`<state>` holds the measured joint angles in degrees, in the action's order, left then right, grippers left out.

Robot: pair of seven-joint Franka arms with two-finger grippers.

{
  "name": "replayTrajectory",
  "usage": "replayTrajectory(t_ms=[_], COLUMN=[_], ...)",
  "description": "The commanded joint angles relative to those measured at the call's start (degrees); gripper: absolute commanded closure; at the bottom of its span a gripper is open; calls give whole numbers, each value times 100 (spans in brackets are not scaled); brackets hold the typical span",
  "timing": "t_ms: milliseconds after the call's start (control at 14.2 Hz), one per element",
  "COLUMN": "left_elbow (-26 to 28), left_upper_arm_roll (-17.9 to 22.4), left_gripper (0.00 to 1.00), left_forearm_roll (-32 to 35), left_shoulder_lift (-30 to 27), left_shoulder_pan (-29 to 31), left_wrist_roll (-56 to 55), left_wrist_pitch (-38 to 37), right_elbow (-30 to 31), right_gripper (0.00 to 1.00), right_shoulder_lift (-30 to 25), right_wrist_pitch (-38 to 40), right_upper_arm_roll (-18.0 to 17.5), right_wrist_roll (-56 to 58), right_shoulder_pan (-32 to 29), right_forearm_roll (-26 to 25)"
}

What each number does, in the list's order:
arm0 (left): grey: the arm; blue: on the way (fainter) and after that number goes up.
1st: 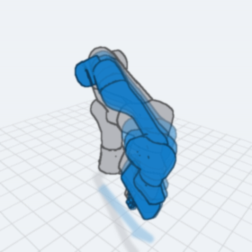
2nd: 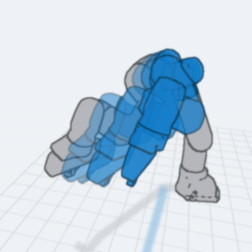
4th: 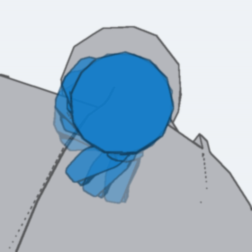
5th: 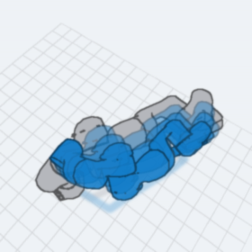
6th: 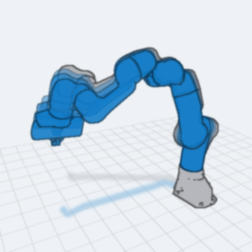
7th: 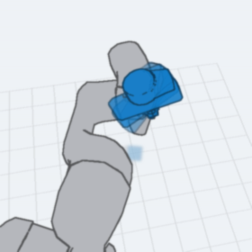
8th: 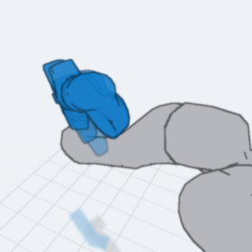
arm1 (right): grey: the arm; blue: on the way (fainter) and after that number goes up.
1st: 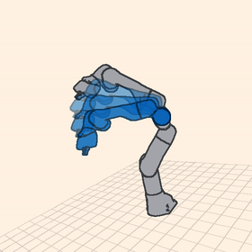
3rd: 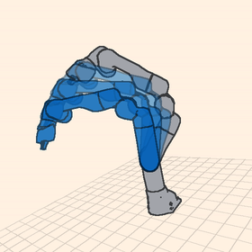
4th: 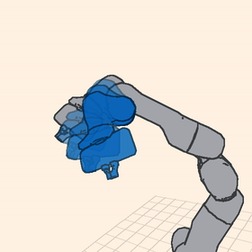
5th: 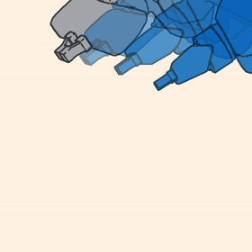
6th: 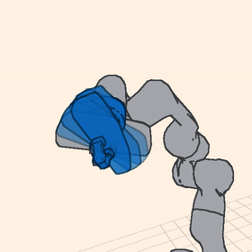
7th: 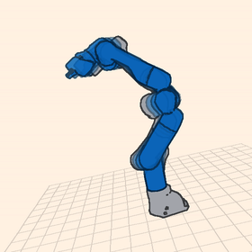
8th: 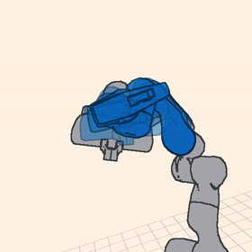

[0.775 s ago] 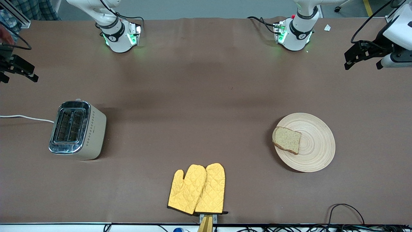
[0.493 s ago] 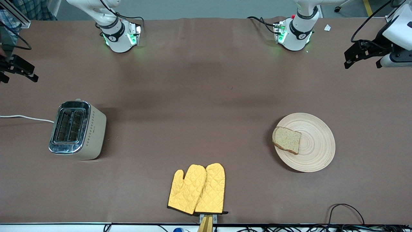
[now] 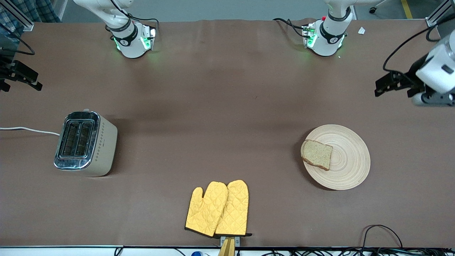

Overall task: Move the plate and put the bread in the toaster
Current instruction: 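Move the left gripper toward the rim of the wooden plate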

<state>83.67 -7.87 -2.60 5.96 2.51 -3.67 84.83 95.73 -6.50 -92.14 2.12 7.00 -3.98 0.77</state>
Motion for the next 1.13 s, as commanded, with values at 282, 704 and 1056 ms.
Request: replayTrajectory(t_ms=[282, 704, 1056], left_elbow=[-238, 60, 281], left_upper_arm_roll=[-4, -13, -30], left_gripper=[0, 0, 0], left_forearm_roll=[-610, -1118, -1735], left_shoulder_lift=[861, 1750, 2496], left_shoulder_pan=[512, 1172, 1822], left_wrist_roll=[191, 1693, 2527], left_wrist_pitch=[454, 1324, 1913], right_elbow=[95, 95, 86], right_gripper=[0, 0, 0], right_shoulder_lift=[-70, -70, -70], right_wrist_pitch=[-59, -59, -59], right_upper_arm_roll=[-19, -19, -10], right_wrist_roll=[39, 47, 56], right_shoulder_pan=[-33, -42, -42], right_forearm_roll=[-68, -68, -68])
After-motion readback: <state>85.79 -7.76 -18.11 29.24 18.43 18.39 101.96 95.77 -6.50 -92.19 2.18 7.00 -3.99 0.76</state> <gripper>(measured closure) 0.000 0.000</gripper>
